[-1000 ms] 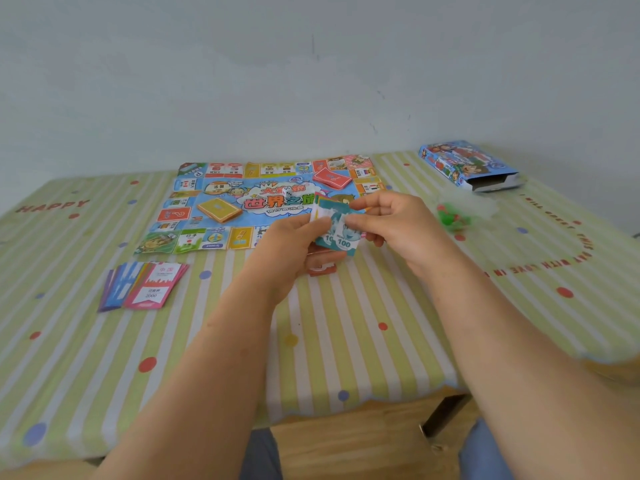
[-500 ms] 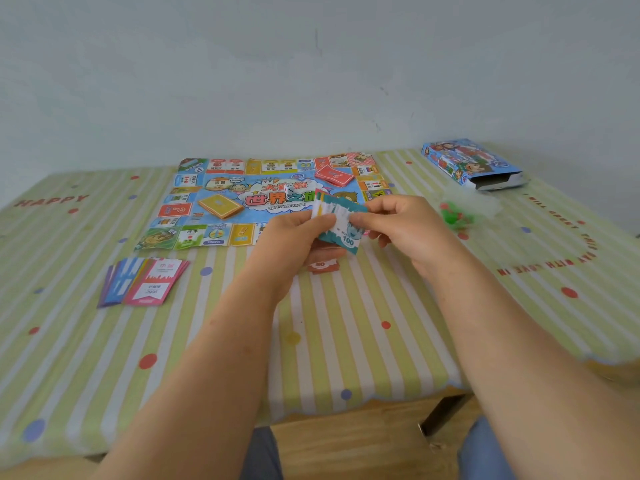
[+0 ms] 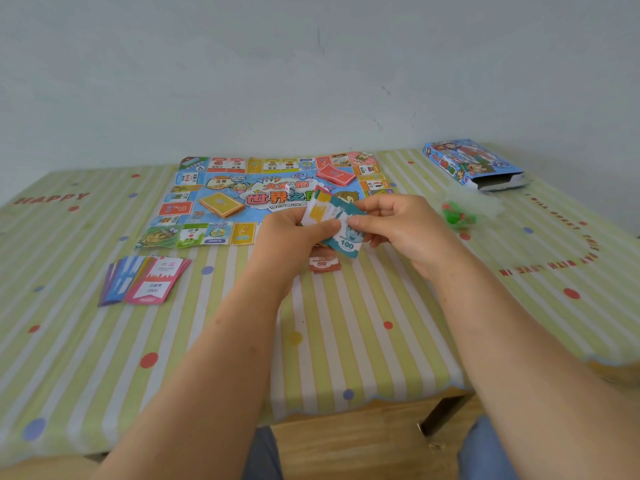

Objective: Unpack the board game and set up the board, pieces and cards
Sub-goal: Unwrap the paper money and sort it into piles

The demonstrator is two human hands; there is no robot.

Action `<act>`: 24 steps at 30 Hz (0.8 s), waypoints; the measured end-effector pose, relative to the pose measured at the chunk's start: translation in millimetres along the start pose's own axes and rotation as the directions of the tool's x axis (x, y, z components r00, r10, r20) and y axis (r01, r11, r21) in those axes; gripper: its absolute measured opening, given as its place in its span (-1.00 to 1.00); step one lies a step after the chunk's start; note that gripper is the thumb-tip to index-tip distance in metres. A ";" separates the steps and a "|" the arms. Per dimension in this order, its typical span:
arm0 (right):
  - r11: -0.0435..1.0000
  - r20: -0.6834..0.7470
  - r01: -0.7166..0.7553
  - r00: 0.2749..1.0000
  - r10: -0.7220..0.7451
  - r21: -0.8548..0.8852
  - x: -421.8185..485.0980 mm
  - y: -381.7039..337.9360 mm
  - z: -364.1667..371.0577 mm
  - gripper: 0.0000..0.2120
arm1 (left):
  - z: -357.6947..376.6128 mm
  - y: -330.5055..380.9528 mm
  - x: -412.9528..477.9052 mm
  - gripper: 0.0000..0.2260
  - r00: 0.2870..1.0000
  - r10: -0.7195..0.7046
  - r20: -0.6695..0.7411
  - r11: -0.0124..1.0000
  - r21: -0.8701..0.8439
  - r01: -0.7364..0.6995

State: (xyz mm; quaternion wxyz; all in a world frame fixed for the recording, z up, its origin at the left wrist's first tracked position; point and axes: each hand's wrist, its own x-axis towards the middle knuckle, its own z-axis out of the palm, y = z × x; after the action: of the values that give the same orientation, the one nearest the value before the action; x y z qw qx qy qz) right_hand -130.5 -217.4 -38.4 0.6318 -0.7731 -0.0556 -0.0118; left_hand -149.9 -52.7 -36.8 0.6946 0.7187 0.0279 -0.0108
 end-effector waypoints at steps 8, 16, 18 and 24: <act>1.000 0.003 -0.001 1.000 0.001 -0.016 0.9 1.6 -0.9 -0.88 | 1.1 -1.3 1.2 -0.93 1.000 0.022 -0.005 0.998 -0.055 -0.022; 1.000 -0.014 -0.016 1.000 0.016 -0.023 1.0 1.4 -1.3 -0.82 | -2.2 -3.0 4.8 -0.98 0.998 0.017 -0.059 1.000 -0.025 -0.019; 1.000 -0.009 -0.016 1.000 0.016 -0.023 0.9 1.2 -1.2 -0.83 | -3.2 -2.3 4.3 -0.96 0.998 0.031 -0.062 0.999 -0.036 -0.033; 0.999 -0.041 -0.031 0.999 0.030 -0.040 0.6 0.9 -1.2 -0.88 | -1.3 -3.0 4.5 -0.97 0.998 0.026 -0.054 0.999 -0.037 -0.028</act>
State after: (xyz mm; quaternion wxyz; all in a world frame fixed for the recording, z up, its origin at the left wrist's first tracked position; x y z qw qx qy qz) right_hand -129.7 -218.7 -39.0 0.6170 -0.7862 -0.0306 -0.0191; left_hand -145.6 -51.2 -39.9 0.7072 0.7058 0.0370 0.0182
